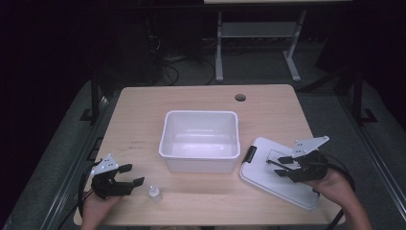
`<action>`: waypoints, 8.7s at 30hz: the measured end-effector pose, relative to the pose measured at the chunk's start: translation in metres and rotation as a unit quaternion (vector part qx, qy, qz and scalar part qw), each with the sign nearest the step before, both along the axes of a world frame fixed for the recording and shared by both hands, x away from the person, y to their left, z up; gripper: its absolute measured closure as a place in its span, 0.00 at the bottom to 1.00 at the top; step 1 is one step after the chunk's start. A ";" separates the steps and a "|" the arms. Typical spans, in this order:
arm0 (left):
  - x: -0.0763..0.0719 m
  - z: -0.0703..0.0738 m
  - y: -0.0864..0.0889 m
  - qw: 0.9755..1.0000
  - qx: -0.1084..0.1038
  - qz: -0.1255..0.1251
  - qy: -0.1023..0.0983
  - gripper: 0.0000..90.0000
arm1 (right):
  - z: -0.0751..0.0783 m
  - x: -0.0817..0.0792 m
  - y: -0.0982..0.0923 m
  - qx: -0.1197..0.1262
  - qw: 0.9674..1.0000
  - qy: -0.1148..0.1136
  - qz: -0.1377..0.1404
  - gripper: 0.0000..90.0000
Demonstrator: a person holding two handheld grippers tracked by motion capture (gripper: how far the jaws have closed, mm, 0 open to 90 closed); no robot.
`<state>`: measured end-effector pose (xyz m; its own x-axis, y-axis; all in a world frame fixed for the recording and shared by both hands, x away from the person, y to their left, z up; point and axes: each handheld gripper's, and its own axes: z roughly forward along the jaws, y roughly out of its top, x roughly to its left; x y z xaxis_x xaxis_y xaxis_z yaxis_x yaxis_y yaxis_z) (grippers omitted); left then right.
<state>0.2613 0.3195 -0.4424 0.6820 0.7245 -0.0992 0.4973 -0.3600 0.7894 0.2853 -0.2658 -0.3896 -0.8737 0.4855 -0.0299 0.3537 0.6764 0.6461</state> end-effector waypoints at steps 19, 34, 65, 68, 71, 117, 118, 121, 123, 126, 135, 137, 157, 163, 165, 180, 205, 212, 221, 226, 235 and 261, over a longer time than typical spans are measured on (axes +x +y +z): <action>-0.002 0.017 0.005 0.998 0.046 -0.032 0.012 0.27 | -0.024 -0.028 0.020 0.022 1.000 -0.006 0.008 0.44; -0.007 0.030 0.009 0.991 0.081 -0.097 0.039 0.27 | -0.035 -0.032 0.025 0.021 1.000 -0.003 0.004 0.39; -0.017 0.041 -0.025 0.967 0.132 -0.212 0.045 0.32 | -0.035 -0.036 0.024 0.020 1.000 -0.006 0.001 0.37; -0.017 0.042 -0.029 0.965 0.137 -0.218 0.043 0.33 | -0.035 -0.036 0.024 0.020 1.000 -0.005 0.002 0.37; -0.016 0.042 -0.033 0.963 0.140 -0.224 0.046 0.34 | -0.035 -0.036 0.023 0.021 1.000 -0.006 0.002 0.37; -0.001 0.027 -0.071 0.938 0.186 -0.285 0.072 0.59 | -0.031 -0.040 0.020 0.025 0.999 -0.018 0.009 0.37; -0.001 0.027 -0.072 0.938 0.185 -0.285 0.072 0.59 | -0.031 -0.040 0.020 0.024 0.999 -0.019 0.009 0.37; 0.000 0.027 -0.073 0.935 0.189 -0.290 0.074 0.61 | -0.031 -0.040 0.020 0.025 0.999 -0.019 0.010 0.37; 0.000 0.026 -0.073 0.935 0.188 -0.290 0.074 0.62 | -0.031 -0.040 0.020 0.025 0.999 -0.020 0.011 0.37; 0.001 0.026 -0.074 0.935 0.187 -0.292 0.074 0.62 | -0.031 -0.039 0.020 0.027 0.999 -0.019 0.011 0.37; 0.002 0.025 -0.077 0.933 0.188 -0.296 0.076 0.63 | -0.031 -0.040 0.020 0.026 0.999 -0.018 0.011 0.37; 0.002 0.025 -0.077 0.933 0.188 -0.296 0.076 0.64 | -0.031 -0.041 0.020 0.028 0.999 -0.017 0.010 0.37; 0.002 0.033 -0.081 0.930 0.195 -0.303 0.071 0.67 | -0.031 -0.042 0.018 0.029 0.999 -0.021 0.009 0.37; 0.002 0.047 -0.079 0.932 0.189 -0.305 0.058 0.67 | -0.031 -0.042 0.019 0.028 0.999 -0.019 0.010 0.37; 0.003 0.053 -0.079 0.932 0.186 -0.305 0.056 0.67 | -0.031 -0.042 0.019 0.028 0.999 -0.020 0.010 0.37; 0.008 0.084 -0.079 0.930 0.195 -0.310 0.044 0.67 | -0.030 -0.042 0.018 0.033 0.999 -0.020 0.010 0.36; 0.021 0.134 -0.079 0.928 0.198 -0.313 0.037 0.67 | -0.031 -0.041 0.020 0.033 0.999 -0.016 0.014 0.35; 0.028 0.142 -0.081 0.929 0.196 -0.312 0.037 0.67 | -0.031 -0.041 0.021 0.034 0.999 -0.016 0.013 0.34; 0.038 0.151 -0.085 0.928 0.196 -0.314 0.037 0.67 | -0.030 -0.042 0.018 0.038 0.999 -0.015 0.011 0.34; 0.043 0.157 -0.087 0.929 0.192 -0.313 0.038 0.67 | -0.029 -0.043 0.016 0.041 0.999 -0.015 0.010 0.34; 0.051 0.166 -0.091 0.929 0.193 -0.313 0.034 0.67 | -0.029 -0.044 0.015 0.043 0.999 -0.013 0.008 0.34; 0.079 0.175 -0.108 0.931 0.194 -0.309 0.027 0.67 | -0.027 -0.046 0.010 0.046 0.999 -0.016 0.004 0.33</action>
<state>0.3402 0.2112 -0.2670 0.9819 0.1847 0.0422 0.1362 -0.8428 0.5207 0.2394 -0.2556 -0.4170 -0.8767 0.4808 -0.0130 0.3273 0.6161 0.7164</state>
